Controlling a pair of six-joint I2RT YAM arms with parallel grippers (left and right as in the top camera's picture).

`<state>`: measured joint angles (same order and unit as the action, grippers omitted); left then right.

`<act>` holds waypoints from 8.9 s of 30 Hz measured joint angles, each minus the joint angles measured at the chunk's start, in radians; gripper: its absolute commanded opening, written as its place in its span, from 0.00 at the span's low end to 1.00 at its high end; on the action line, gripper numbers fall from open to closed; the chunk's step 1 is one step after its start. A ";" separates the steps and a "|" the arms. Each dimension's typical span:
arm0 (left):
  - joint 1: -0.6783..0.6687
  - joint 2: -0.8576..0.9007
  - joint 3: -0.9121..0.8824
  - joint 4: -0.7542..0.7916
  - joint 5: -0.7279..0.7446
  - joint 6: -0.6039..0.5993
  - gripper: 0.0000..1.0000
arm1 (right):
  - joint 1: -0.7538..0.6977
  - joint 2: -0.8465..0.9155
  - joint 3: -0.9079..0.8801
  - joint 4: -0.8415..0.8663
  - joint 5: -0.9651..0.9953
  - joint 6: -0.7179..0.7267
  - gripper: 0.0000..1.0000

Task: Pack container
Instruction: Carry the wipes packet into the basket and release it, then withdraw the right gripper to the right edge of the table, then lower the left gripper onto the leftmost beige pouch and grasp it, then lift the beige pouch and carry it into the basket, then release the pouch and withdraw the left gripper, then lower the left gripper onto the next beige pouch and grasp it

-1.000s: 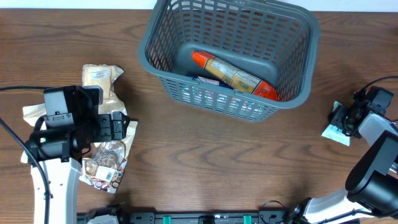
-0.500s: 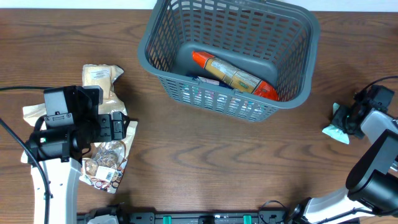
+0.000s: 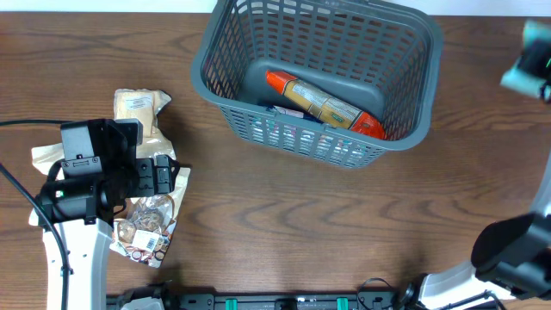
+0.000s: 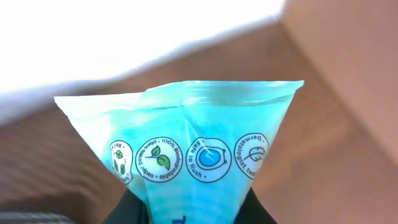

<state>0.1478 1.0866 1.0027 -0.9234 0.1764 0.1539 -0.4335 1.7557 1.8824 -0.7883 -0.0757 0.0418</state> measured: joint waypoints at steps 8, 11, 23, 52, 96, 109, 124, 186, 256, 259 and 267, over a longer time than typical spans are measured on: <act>0.000 0.000 0.000 -0.006 0.000 0.000 0.99 | 0.187 -0.024 0.211 0.245 -0.280 0.064 0.01; 0.000 0.000 0.000 -0.008 0.000 0.000 0.99 | 0.279 -0.022 0.212 0.358 -0.402 0.102 0.01; 0.000 0.000 0.000 -0.009 0.000 0.000 0.99 | 0.597 0.160 0.221 -0.013 -0.557 -0.009 0.01; 0.000 0.000 0.000 0.010 0.000 0.000 0.99 | 0.601 0.177 0.581 -0.444 -0.246 -0.182 0.99; 0.428 -0.032 0.131 -0.104 -0.395 -0.206 0.99 | -0.041 -0.066 0.344 -0.776 0.249 0.273 0.99; 0.646 0.281 0.131 0.108 -0.308 0.096 0.99 | -0.041 -0.066 0.343 -0.719 0.226 0.241 0.99; 0.774 0.562 0.131 0.189 0.078 0.524 0.99 | -0.041 -0.066 0.341 -0.776 0.200 0.225 0.99; 0.607 0.795 0.186 0.385 0.119 0.582 0.06 | -0.041 -0.066 0.341 -0.876 0.120 0.216 0.99; -0.378 0.737 0.697 0.782 0.510 0.158 0.80 | -0.037 -0.066 0.340 -0.906 0.047 0.202 0.99; -0.260 0.658 0.697 0.788 0.431 0.109 0.82 | -0.037 -0.066 0.340 -0.906 0.045 0.202 0.99; 0.051 0.346 0.710 0.495 0.252 0.065 0.81 | -0.037 -0.066 0.340 -0.904 0.045 0.202 0.99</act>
<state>0.1986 1.4326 1.7123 -0.4282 0.4282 0.2192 -0.4702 1.6897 2.2223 -1.6928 -0.0303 0.2440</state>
